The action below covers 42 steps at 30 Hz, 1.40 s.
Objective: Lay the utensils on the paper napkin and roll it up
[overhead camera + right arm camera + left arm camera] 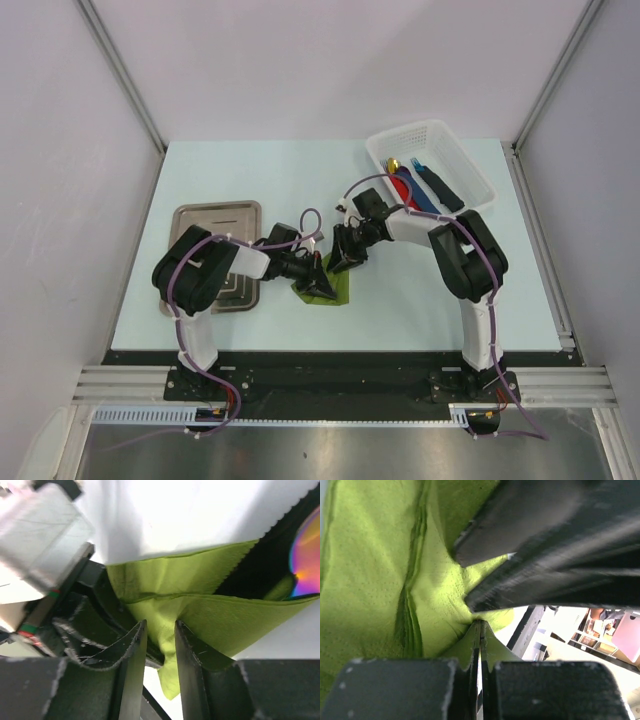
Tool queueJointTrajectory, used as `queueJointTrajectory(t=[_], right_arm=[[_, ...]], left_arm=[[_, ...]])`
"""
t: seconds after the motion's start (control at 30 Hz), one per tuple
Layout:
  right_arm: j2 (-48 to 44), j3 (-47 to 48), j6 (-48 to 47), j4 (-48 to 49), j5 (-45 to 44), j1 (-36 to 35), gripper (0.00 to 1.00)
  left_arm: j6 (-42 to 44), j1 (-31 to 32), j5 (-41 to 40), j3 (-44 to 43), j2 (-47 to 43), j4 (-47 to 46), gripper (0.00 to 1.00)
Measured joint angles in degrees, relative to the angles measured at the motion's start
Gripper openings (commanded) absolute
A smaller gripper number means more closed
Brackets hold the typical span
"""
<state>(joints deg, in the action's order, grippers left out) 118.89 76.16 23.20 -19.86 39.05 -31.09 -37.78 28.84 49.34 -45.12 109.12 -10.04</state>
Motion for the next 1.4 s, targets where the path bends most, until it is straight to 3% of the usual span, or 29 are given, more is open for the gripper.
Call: queueJointTrajectory(t=[0.57, 0.67, 0.73, 0.83, 0.97, 1.13, 1.17, 1.4], right_arm=[[-1.25, 0.02, 0.26, -2.34, -2.86, -0.72, 0.24], [0.42, 0.11, 0.17, -1.99, -2.10, -0.76, 0.22], [0.46, 0.13, -0.33, -2.01, -2.10, -0.79, 0.21], [0.61, 0.22, -1.09, -2.12, -1.99, -0.76, 0.19], [0.74, 0.22, -1.88, -2.12, -1.86, -0.68, 0.16], [0.92, 0.22, -2.27, -2.08, -1.60, -0.55, 0.14], [0.92, 0.20, -2.27, -2.08, -1.60, -0.55, 0.14], [1.05, 0.20, -2.27, -2.01, -1.51, -0.52, 0.12]], left_arm=[[0.26, 0.00, -0.09, -0.33, 0.00, 0.72, 0.02], [0.46, 0.00, -0.24, -0.37, -0.04, 0.87, 0.15], [0.68, 0.00, -0.74, -0.37, -0.42, 1.33, 0.31], [2.01, 0.09, -1.75, -0.35, -2.86, 2.64, 0.44], [4.90, -1.62, -4.63, 0.28, -8.68, 7.28, 0.52], [9.44, -8.41, -8.44, 0.42, -15.52, 14.58, 0.61], [10.71, -10.05, -9.64, 0.17, -15.96, 16.68, 0.68], [15.69, -13.29, -13.60, -0.07, -15.47, 24.98, 0.68]])
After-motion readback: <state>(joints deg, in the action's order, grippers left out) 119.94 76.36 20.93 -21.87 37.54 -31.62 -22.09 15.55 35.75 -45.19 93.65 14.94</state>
